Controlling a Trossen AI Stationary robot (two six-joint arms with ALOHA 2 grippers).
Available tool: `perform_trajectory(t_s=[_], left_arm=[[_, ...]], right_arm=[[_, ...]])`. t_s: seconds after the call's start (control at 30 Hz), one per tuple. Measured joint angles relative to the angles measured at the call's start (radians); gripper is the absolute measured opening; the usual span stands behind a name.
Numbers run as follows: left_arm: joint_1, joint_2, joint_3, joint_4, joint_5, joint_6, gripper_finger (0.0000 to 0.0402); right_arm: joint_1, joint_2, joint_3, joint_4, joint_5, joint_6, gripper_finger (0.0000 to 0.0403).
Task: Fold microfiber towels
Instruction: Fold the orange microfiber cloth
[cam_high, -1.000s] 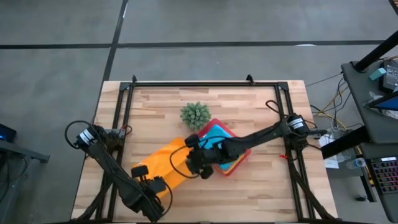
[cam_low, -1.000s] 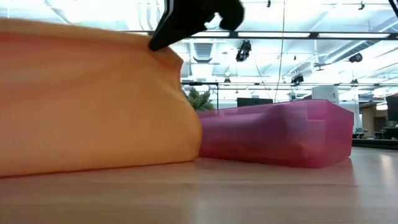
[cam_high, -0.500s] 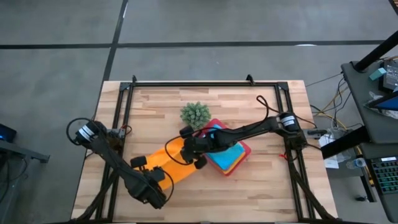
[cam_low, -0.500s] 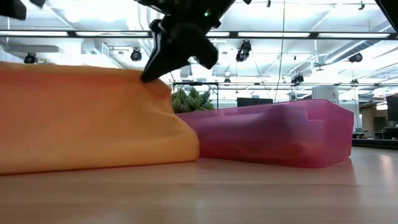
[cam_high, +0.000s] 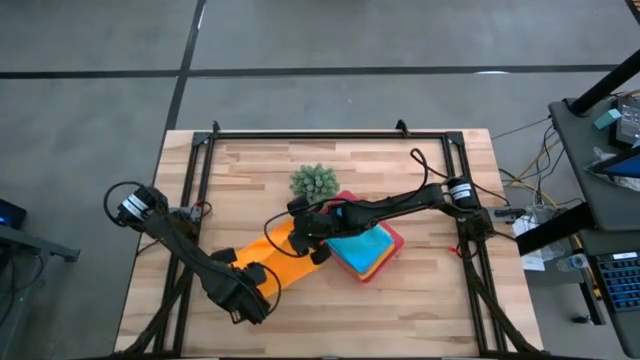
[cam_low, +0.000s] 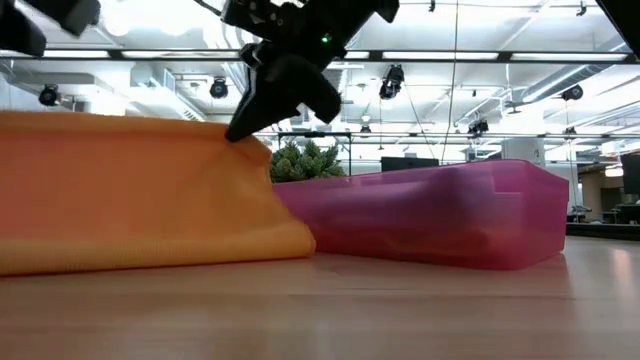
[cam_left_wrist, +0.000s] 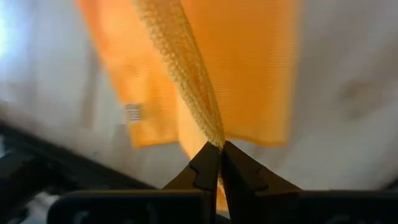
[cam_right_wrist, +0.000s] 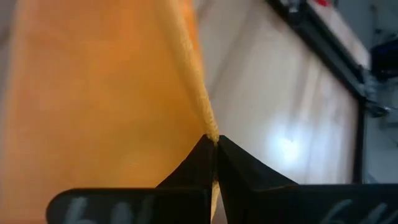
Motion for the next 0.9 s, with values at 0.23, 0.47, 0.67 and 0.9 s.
perform_trajectory(t_s=[0.23,0.47,0.67,0.9], left_arm=[[-0.012,-0.068,0.04,0.221,0.039,-0.006,0.0],[-0.031,-0.081,0.045,0.416,0.095,-0.048,0.0],[-0.047,-0.081,0.045,0.578,0.101,-0.048,0.0],[-0.05,-0.073,0.036,0.413,0.008,-0.053,0.0]], right_arm=[[0.027,-0.06,0.001,-0.112,-0.173,0.019,0.0008],[0.079,-0.137,0.001,-0.252,-0.343,0.053,0.0008],[0.116,-0.175,0.001,-0.31,-0.448,0.114,0.0008],[0.121,-0.149,0.001,-0.271,-0.397,0.107,0.0008]])
